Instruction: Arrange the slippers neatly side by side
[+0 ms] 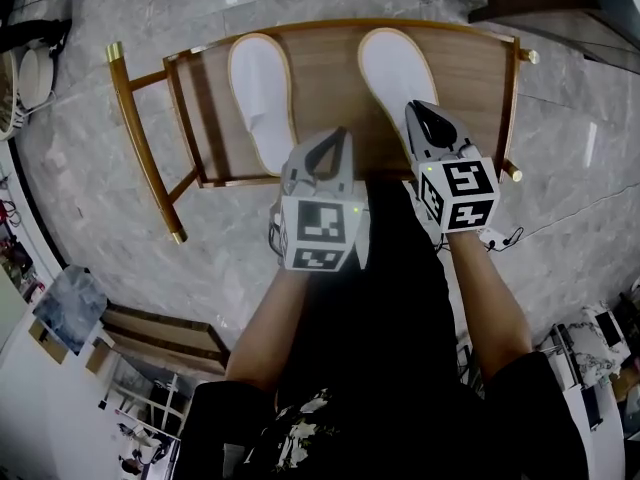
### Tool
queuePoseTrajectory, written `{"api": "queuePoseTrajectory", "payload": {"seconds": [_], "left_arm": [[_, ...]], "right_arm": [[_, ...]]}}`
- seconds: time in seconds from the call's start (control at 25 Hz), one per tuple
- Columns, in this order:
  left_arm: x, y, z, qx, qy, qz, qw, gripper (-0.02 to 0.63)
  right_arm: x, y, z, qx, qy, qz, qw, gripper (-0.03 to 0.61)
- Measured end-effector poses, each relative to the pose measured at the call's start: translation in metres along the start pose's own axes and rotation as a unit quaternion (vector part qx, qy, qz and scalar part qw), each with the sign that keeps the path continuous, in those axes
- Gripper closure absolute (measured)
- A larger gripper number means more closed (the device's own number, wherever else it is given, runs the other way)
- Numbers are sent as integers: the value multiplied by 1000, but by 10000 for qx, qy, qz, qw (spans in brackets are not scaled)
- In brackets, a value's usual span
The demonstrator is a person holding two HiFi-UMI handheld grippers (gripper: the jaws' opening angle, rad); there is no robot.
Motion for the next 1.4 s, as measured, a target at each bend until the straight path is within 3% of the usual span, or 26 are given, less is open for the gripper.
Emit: {"api": "queuePoseTrajectory", "payload": {"seconds": [0.16, 0.76, 1.24, 1.4], "left_arm": [[-9, -9, 3, 304, -45, -1, 9995, 609], [-43, -59, 20, 166, -47, -49, 9998, 609], [-62, -90, 33, -35, -76, -176, 9998, 609], [-66, -95, 37, -66, -79, -201, 9997, 609]], "right_arm": [[0, -10, -12, 432, 250, 214, 9985, 569], [19, -59, -23, 870, 541, 660, 9925, 569], [40, -92, -10, 1827, 657, 1022, 9756, 569], [46, -97, -6, 1808, 639, 1029, 9760, 569]]}}
Point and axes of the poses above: the fingertips, and each gripper's own axes: x forward along the fingers, y to its right, z out of its underside, the point moved 7 cm from there along -x, backward along the fingers, and after that the axes turned 14 degrees about y, right-handed, at the moved point
